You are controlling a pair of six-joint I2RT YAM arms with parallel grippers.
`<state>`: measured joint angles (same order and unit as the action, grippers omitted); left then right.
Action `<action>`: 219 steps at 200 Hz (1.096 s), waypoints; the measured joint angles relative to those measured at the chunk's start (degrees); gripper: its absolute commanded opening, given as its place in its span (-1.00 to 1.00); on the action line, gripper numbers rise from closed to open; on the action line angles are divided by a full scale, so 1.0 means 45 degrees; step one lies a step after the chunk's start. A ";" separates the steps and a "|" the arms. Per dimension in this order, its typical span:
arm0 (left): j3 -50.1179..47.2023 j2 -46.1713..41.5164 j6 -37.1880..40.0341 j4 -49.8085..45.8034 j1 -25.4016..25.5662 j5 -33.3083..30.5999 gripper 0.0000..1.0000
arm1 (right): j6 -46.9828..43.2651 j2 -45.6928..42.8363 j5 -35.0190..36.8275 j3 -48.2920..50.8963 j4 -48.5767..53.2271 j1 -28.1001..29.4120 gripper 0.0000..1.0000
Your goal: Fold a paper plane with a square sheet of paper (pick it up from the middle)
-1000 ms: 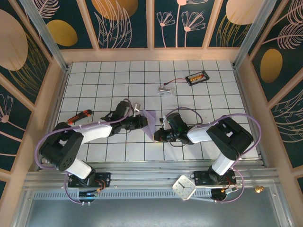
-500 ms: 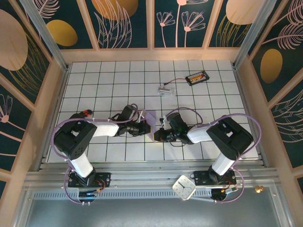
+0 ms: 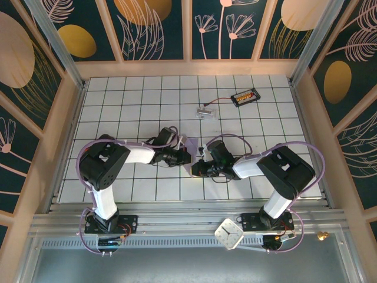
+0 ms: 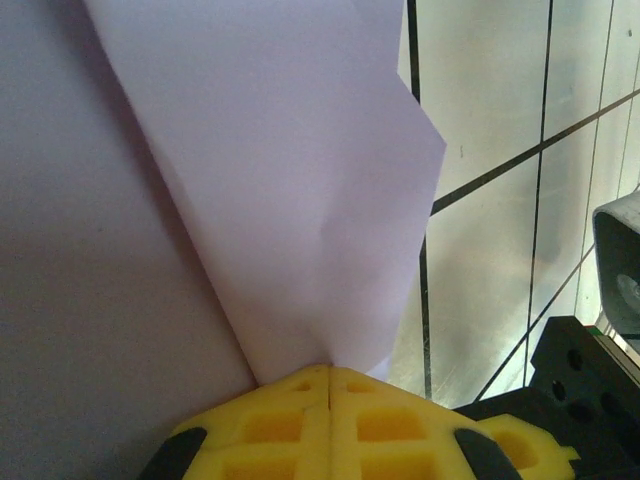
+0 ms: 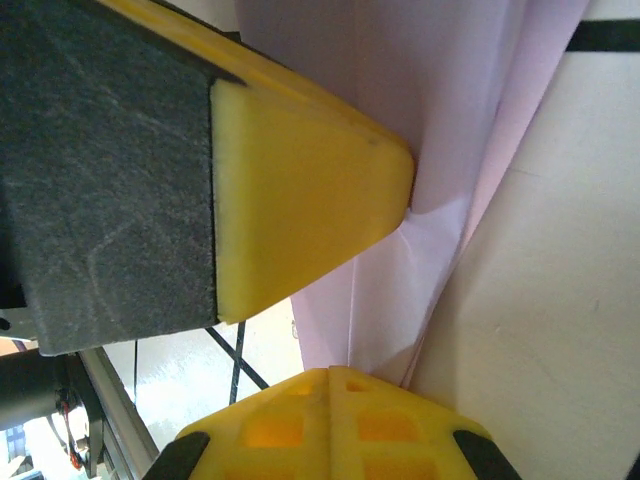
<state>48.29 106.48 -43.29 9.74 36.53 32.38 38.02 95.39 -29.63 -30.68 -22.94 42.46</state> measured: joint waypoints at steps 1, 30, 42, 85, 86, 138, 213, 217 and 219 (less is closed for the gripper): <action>0.0005 0.0000 0.0005 -0.0010 0.0000 0.0000 -0.90 | 0.0000 0.0000 0.0000 0.0000 0.0000 0.0000 -1.00; 0.0243 0.0141 0.0155 -0.0243 -0.0087 0.0073 -0.90 | -0.0029 0.0000 0.0000 0.0000 0.0039 0.0000 -1.00; 0.0384 0.0228 0.0233 -0.0325 -0.0151 0.0092 -0.89 | -0.0034 0.0000 0.0005 0.0000 0.0044 -0.0005 -1.00; 0.1088 0.0661 0.0486 -0.0554 -0.0568 -0.0121 -0.87 | -0.0053 0.0005 0.0005 -0.0005 0.0078 0.0000 -1.00; 0.1117 0.0680 0.0505 -0.0549 -0.0593 -0.0155 -0.87 | -0.0053 0.0005 0.0005 -0.0005 0.0083 0.0000 -1.00; 0.2011 0.1180 0.0724 -0.0559 -0.1302 -0.1083 -0.88 | -0.0131 0.0034 -0.0019 -0.0049 0.0141 0.0000 -1.00; -0.0777 -0.0355 -0.0631 0.1496 -0.1103 -0.1491 -1.00 | -0.0301 -0.1209 -0.0180 -0.0539 0.1491 -0.0831 -1.00; -0.1025 -0.0515 -0.0869 0.1637 -0.1025 -0.1511 -1.00 | -0.0257 -0.1180 -0.0219 -0.0622 0.1418 -0.0831 -1.00; -0.1161 -0.0588 -0.0957 0.1729 -0.0991 -0.1564 -1.00 | -0.0262 -0.1180 -0.0243 -0.0646 0.1394 -0.0831 -1.00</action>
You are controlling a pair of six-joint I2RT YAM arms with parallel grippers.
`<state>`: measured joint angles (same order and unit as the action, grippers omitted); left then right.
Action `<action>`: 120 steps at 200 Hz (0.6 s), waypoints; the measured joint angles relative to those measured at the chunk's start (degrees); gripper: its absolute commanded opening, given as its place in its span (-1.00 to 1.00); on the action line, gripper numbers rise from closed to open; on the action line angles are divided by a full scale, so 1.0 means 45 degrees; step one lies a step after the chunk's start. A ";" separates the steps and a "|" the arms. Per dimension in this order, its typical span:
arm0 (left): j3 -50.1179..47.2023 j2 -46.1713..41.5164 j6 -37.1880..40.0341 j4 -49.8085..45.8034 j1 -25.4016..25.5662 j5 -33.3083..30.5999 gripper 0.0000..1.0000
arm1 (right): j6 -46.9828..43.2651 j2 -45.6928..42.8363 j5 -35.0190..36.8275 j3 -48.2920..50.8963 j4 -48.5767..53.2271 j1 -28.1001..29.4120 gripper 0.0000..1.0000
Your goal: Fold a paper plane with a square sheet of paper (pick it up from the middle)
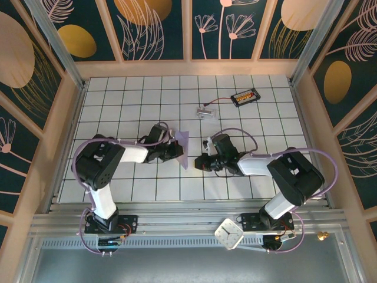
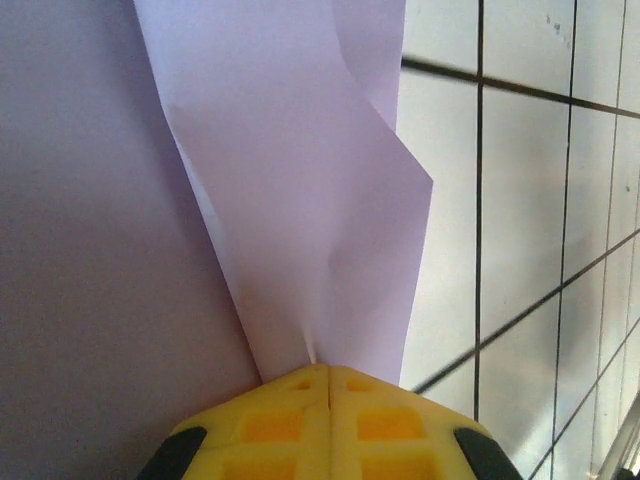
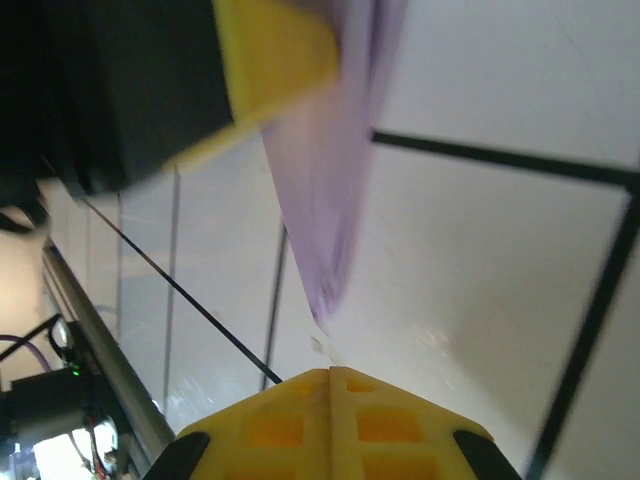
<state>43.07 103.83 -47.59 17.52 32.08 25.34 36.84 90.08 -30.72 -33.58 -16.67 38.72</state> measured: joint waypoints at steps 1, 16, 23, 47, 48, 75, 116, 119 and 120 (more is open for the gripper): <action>-0.0049 -0.0024 -0.0034 0.0034 0.0010 -0.0015 -1.00 | 0.0015 0.0005 -0.0015 -0.0024 -0.0044 0.0000 -1.00; -0.0913 -0.0515 -0.0855 0.0714 0.0306 -0.0170 -1.00 | 0.0151 0.0223 -0.0204 -0.0243 -0.0384 0.0092 -1.00; -0.1229 -0.0675 -0.1219 0.1001 0.0447 -0.0253 -1.00 | 0.0204 0.0398 -0.0253 -0.0340 -0.0520 0.0189 -1.00; -0.1739 -0.0937 -0.2050 0.1554 0.0792 -0.0559 -1.00 | 0.0340 0.0962 -0.0495 -0.0554 -0.0801 0.0699 -1.00; -0.1749 -0.0937 -0.2069 0.1564 0.0797 -0.0568 -1.00 | 0.0345 0.0976 -0.0500 -0.0563 -0.0806 0.0714 -1.00; -0.1851 -0.0971 -0.2511 0.1758 0.0879 -0.0748 -1.00 | 0.0379 0.1579 -0.0641 -0.0821 -0.0962 0.1146 -1.00; -0.1860 -0.0971 -0.2662 0.1778 0.0903 -0.0787 -1.00 | 0.0291 0.2560 -0.0665 -0.1491 -0.0962 0.1151 -1.00; -0.1860 -0.0971 -0.2671 0.1778 0.0903 -0.0787 -1.00 | 0.0262 0.2623 -0.0665 -0.1549 -0.0962 0.1137 -1.00; -0.1860 -0.0971 -0.2676 0.1778 0.0903 -0.0787 -1.00 | 0.0262 0.2633 -0.0670 -0.1564 -0.0957 0.1132 -1.00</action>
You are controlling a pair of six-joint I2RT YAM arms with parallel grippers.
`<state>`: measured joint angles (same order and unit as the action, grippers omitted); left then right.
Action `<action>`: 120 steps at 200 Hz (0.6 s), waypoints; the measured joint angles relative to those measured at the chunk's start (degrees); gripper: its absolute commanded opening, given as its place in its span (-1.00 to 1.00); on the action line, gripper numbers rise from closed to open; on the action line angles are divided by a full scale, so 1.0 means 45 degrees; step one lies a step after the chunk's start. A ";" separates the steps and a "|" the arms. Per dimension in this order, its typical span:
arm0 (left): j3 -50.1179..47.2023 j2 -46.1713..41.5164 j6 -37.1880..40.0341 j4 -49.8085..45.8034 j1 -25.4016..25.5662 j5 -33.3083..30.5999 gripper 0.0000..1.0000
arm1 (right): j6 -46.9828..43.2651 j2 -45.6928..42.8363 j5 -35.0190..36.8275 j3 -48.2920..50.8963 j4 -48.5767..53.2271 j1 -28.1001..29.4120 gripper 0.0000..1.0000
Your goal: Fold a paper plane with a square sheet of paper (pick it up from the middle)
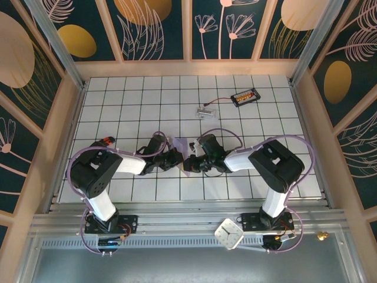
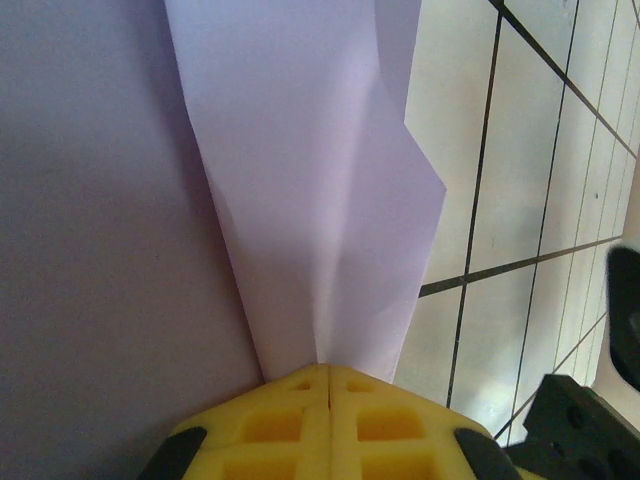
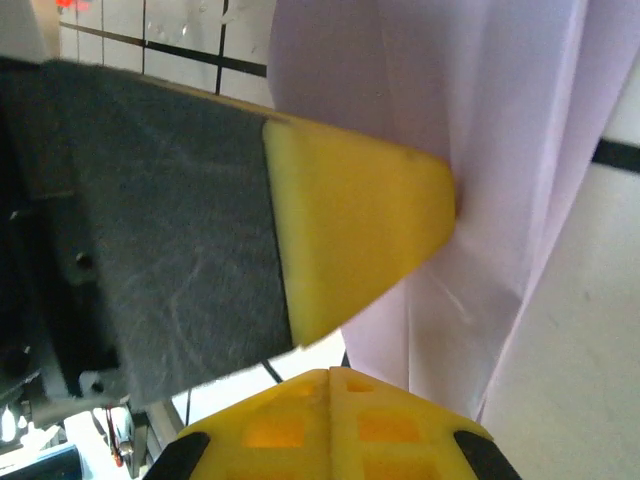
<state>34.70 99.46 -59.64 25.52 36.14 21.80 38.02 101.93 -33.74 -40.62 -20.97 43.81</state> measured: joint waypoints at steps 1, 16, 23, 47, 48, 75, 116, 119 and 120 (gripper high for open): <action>0.0000 0.0000 -0.0005 0.0005 0.0000 0.0000 -1.00 | -0.0005 0.0024 0.0005 -0.0029 0.0010 0.0000 -1.00; 0.0000 0.0000 -0.0015 0.0005 -0.0005 -0.0049 -1.00 | -0.0141 0.0243 0.0000 -0.0301 0.0189 -0.0024 -1.00; 0.0000 0.0000 -0.0015 0.0010 -0.0005 -0.0073 -1.00 | -0.0209 0.0296 0.0000 -0.0359 0.0287 -0.0049 -1.00; 0.0000 0.0000 -0.0010 0.0010 0.0000 -0.0092 -1.00 | -0.0413 0.0466 0.0097 -0.0369 0.0520 -0.0151 -1.00; 0.0000 0.0000 -0.0010 0.0015 0.0000 -0.0092 -1.00 | -0.0418 0.0466 0.0097 -0.0369 0.0520 -0.0155 -1.00; 0.0005 0.0000 -0.0005 0.0000 0.0029 -0.0083 -1.00 | -0.0476 0.0418 0.0107 -0.0131 0.0296 -0.0160 -1.00; 0.0282 0.0005 0.0199 -0.0491 0.0165 0.0039 -0.97 | -0.0578 -0.0214 0.0194 0.0753 0.0039 -0.0155 -1.00; 0.0330 0.0005 0.0219 -0.0544 0.0160 0.0034 -0.96 | -0.0593 -0.0219 0.0194 0.0772 0.0034 -0.0155 -1.00; 0.0350 0.0005 0.0238 -0.0583 0.0160 0.0029 -0.96 | -0.0597 -0.0223 0.0194 0.0782 0.0029 -0.0155 -1.00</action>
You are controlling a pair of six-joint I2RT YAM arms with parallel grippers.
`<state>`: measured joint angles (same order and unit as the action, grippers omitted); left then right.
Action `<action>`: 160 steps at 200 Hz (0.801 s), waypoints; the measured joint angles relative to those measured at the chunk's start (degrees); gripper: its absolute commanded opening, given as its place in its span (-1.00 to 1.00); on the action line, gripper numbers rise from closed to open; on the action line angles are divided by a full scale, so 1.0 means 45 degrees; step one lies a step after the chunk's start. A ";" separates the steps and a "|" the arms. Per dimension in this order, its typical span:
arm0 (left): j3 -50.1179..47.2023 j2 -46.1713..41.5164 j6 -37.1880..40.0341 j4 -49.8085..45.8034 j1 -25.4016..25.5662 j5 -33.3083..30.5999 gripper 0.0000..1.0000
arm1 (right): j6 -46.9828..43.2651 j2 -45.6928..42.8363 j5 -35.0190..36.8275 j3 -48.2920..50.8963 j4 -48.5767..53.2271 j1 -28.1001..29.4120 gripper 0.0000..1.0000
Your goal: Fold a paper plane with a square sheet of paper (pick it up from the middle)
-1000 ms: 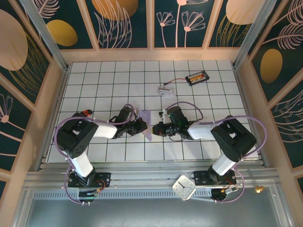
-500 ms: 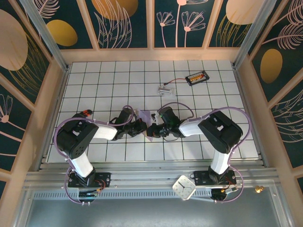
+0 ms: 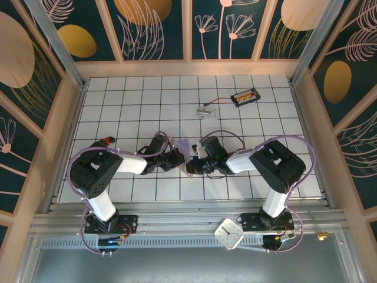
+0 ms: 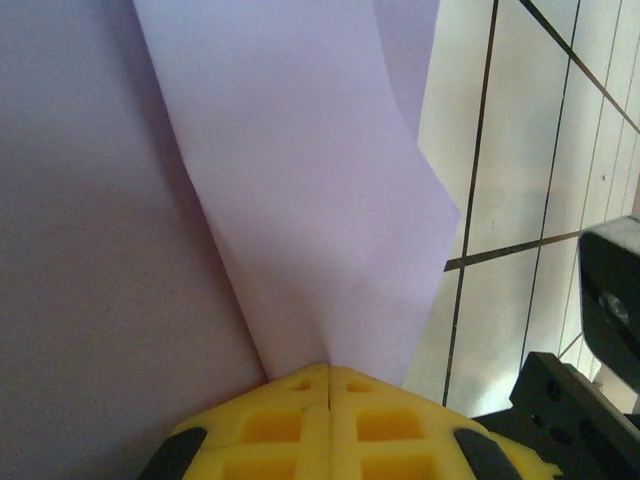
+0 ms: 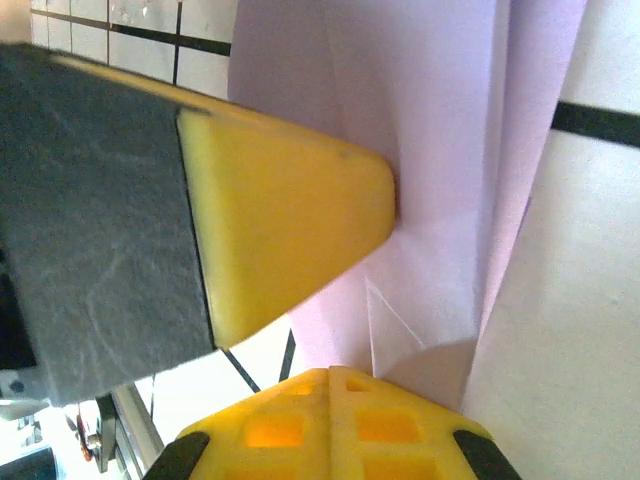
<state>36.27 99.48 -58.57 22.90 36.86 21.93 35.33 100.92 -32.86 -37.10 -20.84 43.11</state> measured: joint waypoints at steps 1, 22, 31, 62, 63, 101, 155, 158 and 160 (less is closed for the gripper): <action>0.0010 0.0000 0.0005 -0.0010 0.0000 0.0000 -0.95 | -0.0010 -0.0005 0.0000 0.0005 0.0000 0.0000 -1.00; 0.0364 0.0005 0.0204 -0.0350 -0.0010 -0.0039 -0.93 | -0.0078 -0.0015 0.0000 0.0034 -0.0044 0.0000 -1.00; 0.0534 0.0034 0.0325 -0.0491 -0.0024 -0.0049 -0.93 | -0.0102 -0.0015 0.0000 0.0058 -0.0073 0.0000 -1.00; 0.1001 0.0393 0.0772 -0.0763 -0.0330 -0.0073 -0.93 | -0.0107 -0.0015 0.0000 0.0112 -0.0189 0.0000 -1.00; 0.1010 0.0398 0.0782 -0.0772 -0.0345 -0.0073 -0.93 | -0.0107 -0.0015 0.0000 0.0112 -0.0189 0.0000 -1.00; 0.1035 0.0505 0.1311 -0.1059 -0.1141 0.0019 -0.93 | -0.0107 -0.0015 0.0005 0.0117 -0.0185 0.0000 -1.00; 0.1243 0.0845 0.1831 -0.1054 -0.1681 0.0976 -0.92 | -0.0107 -0.0078 0.0121 0.0223 -0.0291 0.0015 -1.00; 0.1268 0.0874 0.1880 -0.1054 -0.1705 0.1010 -0.91 | -0.0107 -0.0083 0.0131 0.0228 -0.0301 0.0015 -1.00; 0.1292 0.0899 0.1889 -0.1054 -0.1715 0.1035 -0.91 | -0.0107 -0.0087 0.0141 0.0238 -0.0301 0.0015 -1.00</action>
<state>42.09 103.53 -50.06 18.15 29.15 26.59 34.85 100.53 -32.23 -36.03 -22.20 43.18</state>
